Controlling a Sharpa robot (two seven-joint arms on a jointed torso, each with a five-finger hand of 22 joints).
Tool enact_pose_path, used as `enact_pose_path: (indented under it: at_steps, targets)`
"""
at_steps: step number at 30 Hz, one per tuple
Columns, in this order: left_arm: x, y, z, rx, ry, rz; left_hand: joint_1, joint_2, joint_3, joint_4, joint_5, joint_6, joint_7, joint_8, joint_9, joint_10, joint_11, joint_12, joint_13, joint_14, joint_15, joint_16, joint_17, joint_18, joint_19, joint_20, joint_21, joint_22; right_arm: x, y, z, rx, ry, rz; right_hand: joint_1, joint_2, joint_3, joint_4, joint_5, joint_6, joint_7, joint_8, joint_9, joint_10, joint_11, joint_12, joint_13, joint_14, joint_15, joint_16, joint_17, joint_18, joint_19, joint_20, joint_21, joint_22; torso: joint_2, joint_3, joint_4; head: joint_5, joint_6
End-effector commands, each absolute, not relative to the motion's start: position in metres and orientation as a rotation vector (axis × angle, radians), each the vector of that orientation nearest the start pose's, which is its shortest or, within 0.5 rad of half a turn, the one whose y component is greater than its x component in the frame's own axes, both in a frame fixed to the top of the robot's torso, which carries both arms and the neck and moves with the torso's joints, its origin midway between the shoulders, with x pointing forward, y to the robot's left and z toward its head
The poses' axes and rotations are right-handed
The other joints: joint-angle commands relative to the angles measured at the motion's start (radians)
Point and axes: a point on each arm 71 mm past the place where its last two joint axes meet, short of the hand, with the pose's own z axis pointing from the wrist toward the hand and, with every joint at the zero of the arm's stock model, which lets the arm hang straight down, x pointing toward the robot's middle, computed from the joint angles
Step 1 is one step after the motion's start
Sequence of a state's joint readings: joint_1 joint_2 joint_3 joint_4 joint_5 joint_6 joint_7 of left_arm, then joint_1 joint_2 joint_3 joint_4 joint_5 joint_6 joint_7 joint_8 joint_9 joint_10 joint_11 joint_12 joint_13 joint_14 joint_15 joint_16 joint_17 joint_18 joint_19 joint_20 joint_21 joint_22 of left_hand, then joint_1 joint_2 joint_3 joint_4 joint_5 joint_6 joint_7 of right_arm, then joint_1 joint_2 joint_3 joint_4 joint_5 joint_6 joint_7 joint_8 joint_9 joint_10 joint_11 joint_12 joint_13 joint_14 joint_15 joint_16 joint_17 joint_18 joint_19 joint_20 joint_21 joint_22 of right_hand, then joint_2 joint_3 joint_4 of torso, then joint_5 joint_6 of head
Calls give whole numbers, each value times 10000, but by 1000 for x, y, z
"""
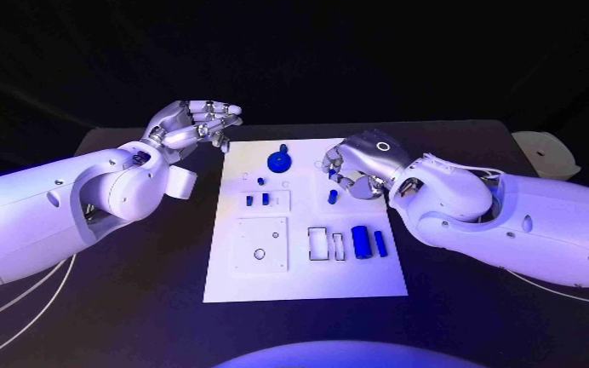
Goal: Assemble the parts on the task board
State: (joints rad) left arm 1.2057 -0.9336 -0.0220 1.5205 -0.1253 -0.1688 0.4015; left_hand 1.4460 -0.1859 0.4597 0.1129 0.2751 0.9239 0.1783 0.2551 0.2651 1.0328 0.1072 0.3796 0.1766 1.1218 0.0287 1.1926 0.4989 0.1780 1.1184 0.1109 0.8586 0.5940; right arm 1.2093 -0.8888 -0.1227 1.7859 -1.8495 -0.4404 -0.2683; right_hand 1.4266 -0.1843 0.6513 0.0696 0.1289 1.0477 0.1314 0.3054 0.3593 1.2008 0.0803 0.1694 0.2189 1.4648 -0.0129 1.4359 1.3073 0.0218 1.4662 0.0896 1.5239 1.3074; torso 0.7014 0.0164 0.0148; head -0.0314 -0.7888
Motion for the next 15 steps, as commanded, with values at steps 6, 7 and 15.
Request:
enact_pose_path:
  at_steps: [6, 7, 15]
  targets:
    - [490, 239, -165, -9570, 14471, -15946, -42, -72, 82, 1, 22, -71, 21, 50, 13, -63, 10, 35, 8, -51, -2, -55, -9, 58, -69, 14, -62, -13, 391, -113, -175, -4125, 13867, 8272, -67, -3, 23, -89, 49, 38, 9, 37, 18, 252, -206, -18, 6, 578, -49, 36, 357, -101, 853, -50, -25, 2405, -13, -25, 31, 694, -58]
    - [490, 238, -165, -9572, 14471, -15944, -42, -72, 82, 1, 22, -71, 21, 50, 13, -63, 10, 35, 8, -51, -2, -55, -9, 58, -69, 14, -62, -13, 390, -110, -177, -4118, 13890, 8369, -67, -3, 23, -89, 49, 38, 9, 37, 18, 252, -206, -18, 6, 578, -49, 36, 357, -101, 853, -50, -25, 2405, -7, -24, 29, 780, -75]
    - [493, 233, -166, -9601, 14473, -15917, -74, -63, 92, 9, 20, -74, 24, 57, 18, -77, 13, 65, 19, -59, 5, -57, -20, 59, -75, 21, -72, -18, 387, -98, -201, -4072, 14356, 8741, -79, -8, 34, -116, 77, 27, 17, 30, 22, 251, -201, -37, 7, 578, -47, 39, 362, -96, 844, -51, -47, 2396, 10, -37, 25, 1371, -285]
